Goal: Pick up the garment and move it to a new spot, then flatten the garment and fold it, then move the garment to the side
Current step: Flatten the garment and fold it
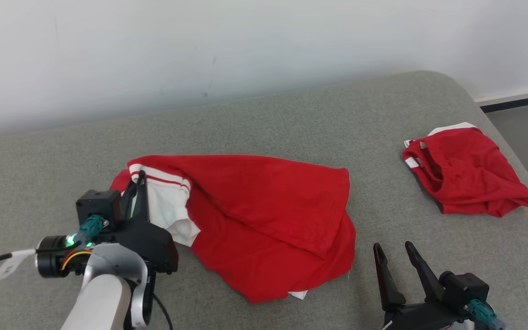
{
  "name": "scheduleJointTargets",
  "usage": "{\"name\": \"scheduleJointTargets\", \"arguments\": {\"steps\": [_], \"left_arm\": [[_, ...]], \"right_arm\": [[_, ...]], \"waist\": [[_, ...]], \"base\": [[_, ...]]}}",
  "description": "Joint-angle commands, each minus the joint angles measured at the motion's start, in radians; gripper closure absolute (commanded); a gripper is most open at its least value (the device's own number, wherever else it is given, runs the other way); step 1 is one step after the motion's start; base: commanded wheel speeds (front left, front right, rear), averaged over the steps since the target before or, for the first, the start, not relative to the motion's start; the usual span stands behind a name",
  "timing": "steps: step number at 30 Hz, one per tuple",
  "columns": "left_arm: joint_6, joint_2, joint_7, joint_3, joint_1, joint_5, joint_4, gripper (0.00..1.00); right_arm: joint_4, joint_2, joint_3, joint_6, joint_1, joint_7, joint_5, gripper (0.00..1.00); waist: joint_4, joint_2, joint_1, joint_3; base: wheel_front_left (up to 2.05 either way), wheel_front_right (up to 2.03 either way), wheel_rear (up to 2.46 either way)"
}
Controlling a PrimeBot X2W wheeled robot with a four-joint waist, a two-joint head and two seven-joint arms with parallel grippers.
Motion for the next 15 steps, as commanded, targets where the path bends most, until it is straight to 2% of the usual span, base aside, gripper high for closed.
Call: {"name": "scheduleJointTargets", "arguments": {"steps": [1, 5, 6, 7, 10, 15], "left_arm": [[0.007, 0.009, 0.004, 0.006, 0.023, 0.006, -0.011, 1.00], [0.021, 0.012, 0.029, 0.017, 0.048, -0.015, -0.052, 1.00], [0.015, 0.008, 0.026, 0.017, 0.051, -0.022, -0.061, 0.91], [0.011, 0.004, 0.024, 0.021, 0.054, -0.035, -0.061, 0.00], [-0.008, -0.007, 0.021, 0.021, 0.062, -0.060, -0.042, 0.00], [-0.003, 0.000, -0.005, 0.040, 0.076, -0.078, -0.008, 0.00]], "right_arm": [[-0.001, 0.000, 0.000, -0.002, 0.002, 0.002, -0.003, 0.00], [-0.003, 0.000, -0.004, -0.002, 0.009, 0.002, -0.003, 0.00], [-0.004, 0.000, -0.004, -0.002, 0.010, 0.004, -0.003, 0.00], [-0.004, 0.000, -0.004, -0.002, 0.010, 0.005, -0.003, 0.00], [-0.004, 0.000, 0.001, -0.002, 0.006, 0.006, -0.002, 0.00], [-0.007, 0.000, -0.002, -0.002, 0.007, 0.008, -0.003, 0.00]], "waist": [[0.004, 0.0000, 0.0000, -0.002], [0.014, 0.0000, 0.0000, -0.004], [0.016, 0.0000, 0.0000, -0.004], [0.018, 0.0000, 0.0000, -0.004], [0.019, 0.0000, 0.0000, -0.004], [0.025, 0.0000, 0.0000, -0.004]], "base": [[0.00, 0.00, 0.00], [0.00, 0.00, 0.00], [0.00, 0.00, 0.00], [0.00, 0.00, 0.00], [0.00, 0.00, 0.00], [0.00, 0.00, 0.00]]}}
